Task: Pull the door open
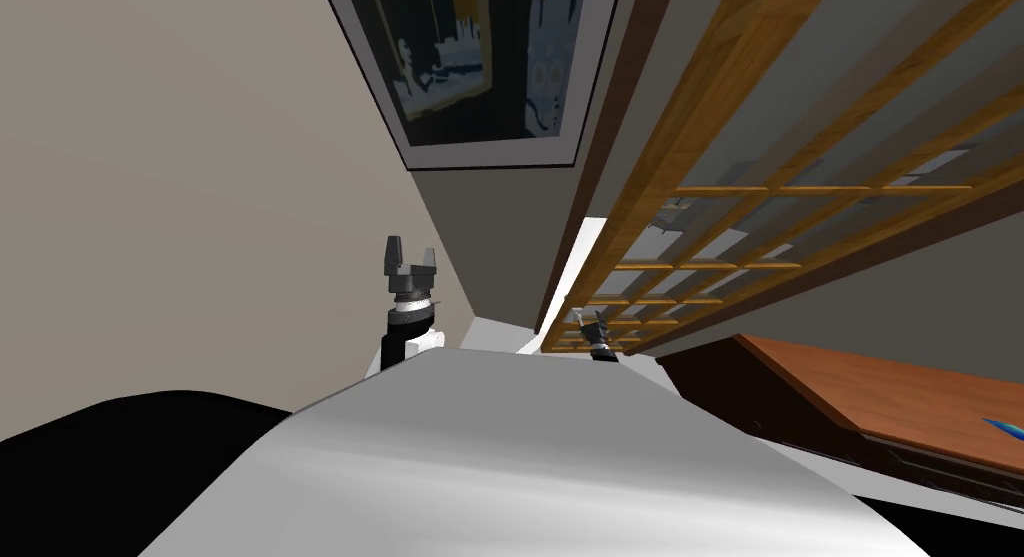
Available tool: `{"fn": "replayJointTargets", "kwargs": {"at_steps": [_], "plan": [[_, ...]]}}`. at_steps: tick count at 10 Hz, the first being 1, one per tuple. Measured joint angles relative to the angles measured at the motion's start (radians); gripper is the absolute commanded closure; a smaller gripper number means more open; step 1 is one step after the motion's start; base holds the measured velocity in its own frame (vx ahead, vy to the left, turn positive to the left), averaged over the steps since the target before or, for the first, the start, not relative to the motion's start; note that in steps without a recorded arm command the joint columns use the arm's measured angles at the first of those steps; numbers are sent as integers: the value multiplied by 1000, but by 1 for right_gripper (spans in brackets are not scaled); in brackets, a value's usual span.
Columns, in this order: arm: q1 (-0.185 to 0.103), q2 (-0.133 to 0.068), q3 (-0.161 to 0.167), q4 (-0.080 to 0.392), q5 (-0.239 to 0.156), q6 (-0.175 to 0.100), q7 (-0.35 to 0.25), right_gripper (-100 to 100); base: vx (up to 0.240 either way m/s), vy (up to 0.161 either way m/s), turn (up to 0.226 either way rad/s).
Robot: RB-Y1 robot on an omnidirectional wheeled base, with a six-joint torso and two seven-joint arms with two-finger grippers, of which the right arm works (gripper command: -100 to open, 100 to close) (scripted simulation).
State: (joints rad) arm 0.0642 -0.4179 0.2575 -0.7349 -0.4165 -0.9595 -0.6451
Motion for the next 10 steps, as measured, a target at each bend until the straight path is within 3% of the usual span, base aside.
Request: {"fn": "replayJointTargets", "kwargs": {"at_steps": [1,2,3,4,6,10], "plan": [[-15,8,6,26,-5,-5,-20,-100,-49,-7,93],[-35,15,18,73,-14,-28,-55,-100,-36,-7,53],[-5,8,18,30,-24,-16,-69,-100,-57,-1,77],[8,16,29,2,-36,-1,-88,-100,-57,15,97],[-2,32,49,0,-52,-5,-134,-100,-68,-3,106],[14,40,74,-41,-119,7,-240,-100,-69,-41,69]]}}
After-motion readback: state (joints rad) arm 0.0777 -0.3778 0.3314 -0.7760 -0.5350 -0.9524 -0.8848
